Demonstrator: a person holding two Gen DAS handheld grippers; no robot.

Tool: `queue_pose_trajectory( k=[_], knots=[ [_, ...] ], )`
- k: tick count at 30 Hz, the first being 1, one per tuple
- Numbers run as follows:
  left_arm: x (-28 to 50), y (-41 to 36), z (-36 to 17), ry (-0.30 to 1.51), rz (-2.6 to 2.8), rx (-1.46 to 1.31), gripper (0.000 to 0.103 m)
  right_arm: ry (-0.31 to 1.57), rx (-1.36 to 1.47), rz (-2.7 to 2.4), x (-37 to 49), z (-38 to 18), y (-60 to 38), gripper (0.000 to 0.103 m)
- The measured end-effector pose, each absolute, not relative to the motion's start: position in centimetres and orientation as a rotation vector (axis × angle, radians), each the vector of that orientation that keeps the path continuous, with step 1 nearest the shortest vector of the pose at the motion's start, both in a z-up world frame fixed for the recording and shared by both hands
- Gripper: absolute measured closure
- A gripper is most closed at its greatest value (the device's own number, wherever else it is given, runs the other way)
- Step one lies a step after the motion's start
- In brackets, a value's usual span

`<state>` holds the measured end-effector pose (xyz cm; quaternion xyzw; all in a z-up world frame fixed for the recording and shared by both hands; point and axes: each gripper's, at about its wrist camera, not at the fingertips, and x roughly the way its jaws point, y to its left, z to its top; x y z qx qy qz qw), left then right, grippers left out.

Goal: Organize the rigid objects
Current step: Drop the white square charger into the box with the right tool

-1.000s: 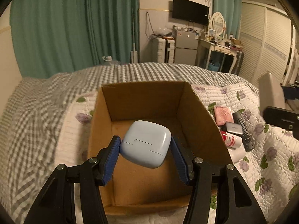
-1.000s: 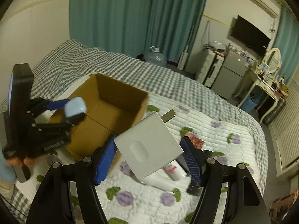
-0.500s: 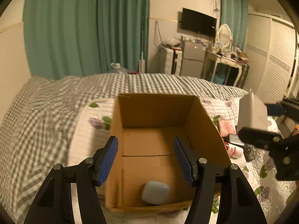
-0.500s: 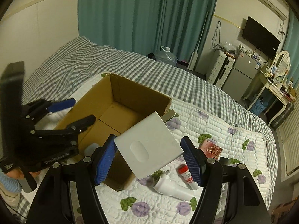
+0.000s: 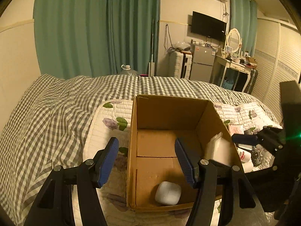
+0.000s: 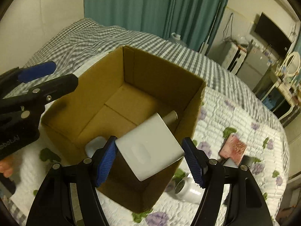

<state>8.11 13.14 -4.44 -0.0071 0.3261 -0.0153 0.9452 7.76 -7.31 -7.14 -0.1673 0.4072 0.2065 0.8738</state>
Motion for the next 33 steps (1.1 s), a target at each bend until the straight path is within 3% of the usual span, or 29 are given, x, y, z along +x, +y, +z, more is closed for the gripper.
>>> queue_pose_trajectory(
  k=[3, 5, 13, 22, 33],
  knots=[
    [8.2, 13.3, -4.7, 0.667, -0.024, -0.014, 0.038, 0.827, -0.31, 0.456, 7.9, -6.4, -7.7, 0.027],
    [8.2, 13.4, -4.7, 0.663, -0.02, -0.016, 0.038, 0.792, -0.286, 0.441, 7.9, -5.7, -8.2, 0.012],
    [7.4, 11.5, -4.3, 0.649, -0.026, 0.041, 0.038, 0.72, -0.209, 0.351, 7.2, -2.9, -14.2, 0.012],
    [5.7, 3.3, -3.1, 0.659, -0.162, 0.072, 0.038, 0.69, -0.186, 0.178, 6.0, -0.3, -25.5, 0.012],
    [8.2, -9.1, -6.5, 0.76, -0.288, 0.126, 0.038, 0.747, -0.15, 0.116, 6.8, -3.9, -33.5, 0.012]
  ],
)
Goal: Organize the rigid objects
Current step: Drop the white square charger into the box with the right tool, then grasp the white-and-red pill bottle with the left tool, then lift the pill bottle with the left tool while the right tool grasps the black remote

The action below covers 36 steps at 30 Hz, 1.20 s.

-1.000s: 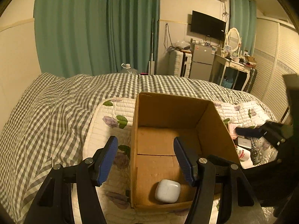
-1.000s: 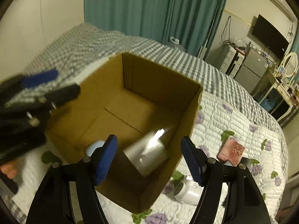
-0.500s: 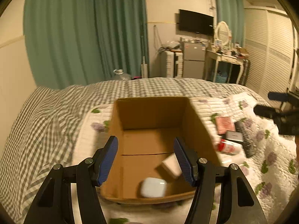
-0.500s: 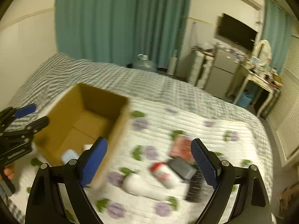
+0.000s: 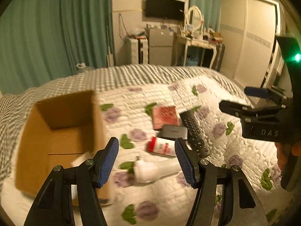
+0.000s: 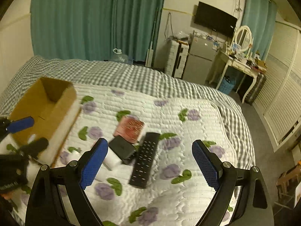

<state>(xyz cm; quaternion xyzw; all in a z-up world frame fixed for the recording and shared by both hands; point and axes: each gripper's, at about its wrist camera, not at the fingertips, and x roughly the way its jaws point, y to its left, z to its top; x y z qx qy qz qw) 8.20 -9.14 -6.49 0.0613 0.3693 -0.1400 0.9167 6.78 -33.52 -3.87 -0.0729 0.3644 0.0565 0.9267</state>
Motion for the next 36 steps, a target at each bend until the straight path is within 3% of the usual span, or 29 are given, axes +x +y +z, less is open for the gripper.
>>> queue_pose_trajectory(
  k=[14, 16, 19, 25, 28, 36],
  knots=[
    [13.1, -16.3, -16.3, 0.928, -0.381, 0.312, 0.038, 0.883, -0.101, 0.165, 12.5, -10.1, -37.3, 0.012],
    [13.9, -16.8, -17.2, 0.936, -0.362, 0.346, 0.032, 0.922, -0.072, 0.181, 13.0, -10.9, -37.8, 0.012],
    [14.8, -16.6, -17.6, 0.924, -0.334, 0.355, 0.025, 0.941, -0.043, 0.195, 13.3, -11.4, -38.1, 0.012],
    [15.9, -16.2, -18.3, 0.93, -0.368, 0.345, 0.021, 0.958, -0.054, 0.207, 13.2, -11.9, -37.8, 0.012],
    [17.3, -15.7, -19.8, 1.04, -0.377, 0.289, 0.021, 0.964, -0.068, 0.195, 13.2, -12.0, -37.6, 0.012],
    [15.0, -13.6, -17.1, 0.923, -0.356, 0.183, 0.024, 0.977, -0.103, 0.175, 13.2, -12.6, -37.1, 0.012]
  ],
)
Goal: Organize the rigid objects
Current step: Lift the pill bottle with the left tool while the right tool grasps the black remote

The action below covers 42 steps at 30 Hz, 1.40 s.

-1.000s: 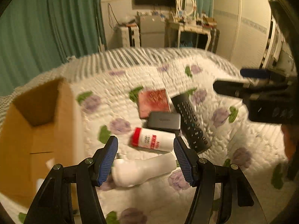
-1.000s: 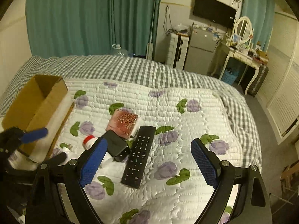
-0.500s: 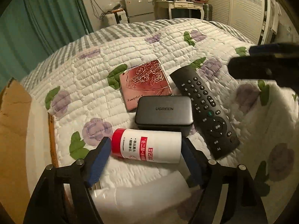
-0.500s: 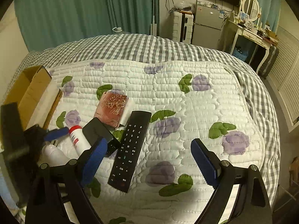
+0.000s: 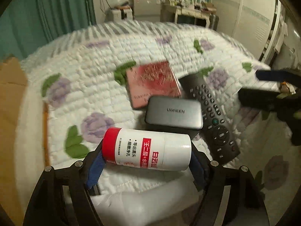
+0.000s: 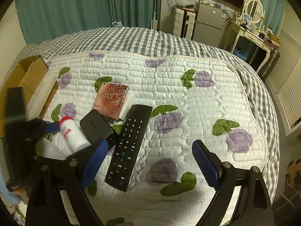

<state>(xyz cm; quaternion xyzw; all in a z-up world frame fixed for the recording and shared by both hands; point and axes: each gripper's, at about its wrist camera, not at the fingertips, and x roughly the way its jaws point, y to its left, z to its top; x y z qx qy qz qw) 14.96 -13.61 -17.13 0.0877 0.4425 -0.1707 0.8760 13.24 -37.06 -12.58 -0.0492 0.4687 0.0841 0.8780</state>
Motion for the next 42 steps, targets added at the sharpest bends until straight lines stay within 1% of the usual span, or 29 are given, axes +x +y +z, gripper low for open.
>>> queue_pose_trajectory(
  k=[4, 9, 10, 11, 14, 17, 19, 20, 27, 28, 29, 30, 36, 37, 38, 41, 42],
  knots=[
    [13.5, -12.6, -15.1, 0.846, -0.24, 0.179, 0.024, 0.988, -0.116, 0.183, 13.3, -13.0, -36.7, 0.012],
    [13.7, -11.9, -14.5, 0.831, -0.179, 0.172, 0.024, 1.04, -0.145, 0.21, 13.9, -14.5, -35.4, 0.012],
    [13.7, -12.0, -14.6, 0.83, -0.177, 0.178, 0.024, 1.057, -0.156, 0.217, 14.0, -15.0, -35.0, 0.014],
    [13.6, -12.0, -14.6, 0.829, -0.175, 0.184, 0.024, 1.068, -0.167, 0.219, 14.1, -15.4, -34.8, 0.02],
    [13.6, -11.6, -14.5, 0.829, -0.184, 0.178, 0.024, 1.116, -0.189, 0.228, 14.6, -16.7, -34.1, 0.033],
    [13.7, -11.8, -14.6, 0.827, -0.191, 0.167, 0.024, 1.142, -0.188, 0.224, 15.3, -17.6, -33.9, 0.038],
    [13.7, -11.9, -14.6, 0.827, -0.192, 0.168, 0.024, 1.149, -0.179, 0.226, 15.9, -17.9, -33.7, 0.041],
    [13.7, -11.9, -14.6, 0.827, -0.194, 0.17, 0.024, 1.151, -0.182, 0.219, 16.2, -18.1, -33.6, 0.044],
    [13.7, -12.1, -14.9, 0.845, -0.182, 0.172, 0.024, 1.184, -0.195, 0.201, 17.6, -19.9, -33.1, 0.047],
    [13.7, -12.1, -14.9, 0.849, -0.18, 0.172, 0.024, 1.185, -0.198, 0.202, 17.6, -20.0, -33.0, 0.049],
    [13.6, -12.1, -14.9, 0.853, -0.177, 0.173, 0.024, 1.181, -0.2, 0.205, 17.6, -20.1, -32.9, 0.055],
    [13.5, -12.1, -14.9, 0.854, -0.175, 0.174, 0.024, 1.172, -0.202, 0.209, 17.4, -20.0, -32.9, 0.059],
    [12.6, -12.5, -14.3, 0.852, -0.183, 0.179, 0.024, 1.094, -0.17, 0.213, 15.4, -17.4, -33.8, 0.066],
    [12.3, -12.7, -14.1, 0.85, -0.189, 0.181, 0.024, 1.073, -0.168, 0.216, 14.9, -16.7, -33.9, 0.069],
    [12.1, -12.8, -13.8, 0.846, -0.195, 0.181, 0.024, 1.055, -0.169, 0.218, 14.6, -16.0, -33.9, 0.075],
    [11.4, -13.0, -12.9, 0.832, -0.205, 0.181, 0.024, 1.018, -0.169, 0.223, 13.2, -14.8, -33.9, 0.082],
    [11.2, -13.0, -12.5, 0.828, -0.208, 0.18, 0.024, 1.015, -0.167, 0.221, 13.0, -14.5, -34.0, 0.082]
  ],
)
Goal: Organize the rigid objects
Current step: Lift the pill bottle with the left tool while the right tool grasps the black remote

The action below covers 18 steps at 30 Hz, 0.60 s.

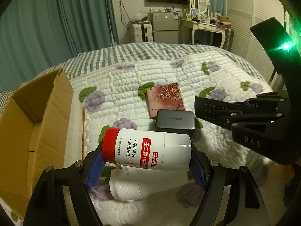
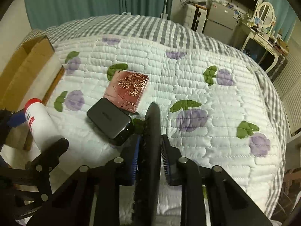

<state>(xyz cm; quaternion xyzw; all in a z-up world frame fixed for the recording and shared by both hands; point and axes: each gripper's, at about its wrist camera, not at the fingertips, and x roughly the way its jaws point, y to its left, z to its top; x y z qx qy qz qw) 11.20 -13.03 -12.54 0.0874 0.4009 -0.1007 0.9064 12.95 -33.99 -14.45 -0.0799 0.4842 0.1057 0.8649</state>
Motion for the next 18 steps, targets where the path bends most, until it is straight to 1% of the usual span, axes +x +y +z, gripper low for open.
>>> queue_pose_trajectory(
  k=[5, 9, 13, 18],
  knots=[
    [9.8, -12.6, -10.1, 0.795, -0.218, 0.168, 0.024, 0.95, -0.149, 0.199, 11.7, -11.5, -33.8, 0.083],
    [8.7, -11.6, -7.3, 0.743, -0.226, 0.163, 0.024, 0.873, -0.129, 0.188, 10.6, -8.0, -34.0, 0.083],
    [7.8, -9.2, -3.8, 0.685, -0.219, 0.14, 0.024, 0.799, -0.096, 0.21, 8.3, -4.0, -32.4, 0.083],
    [6.9, -5.1, -0.3, 0.624, -0.192, 0.128, 0.024, 0.73, -0.124, 0.25, 6.5, 0.0, -29.0, 0.083]
  ],
)
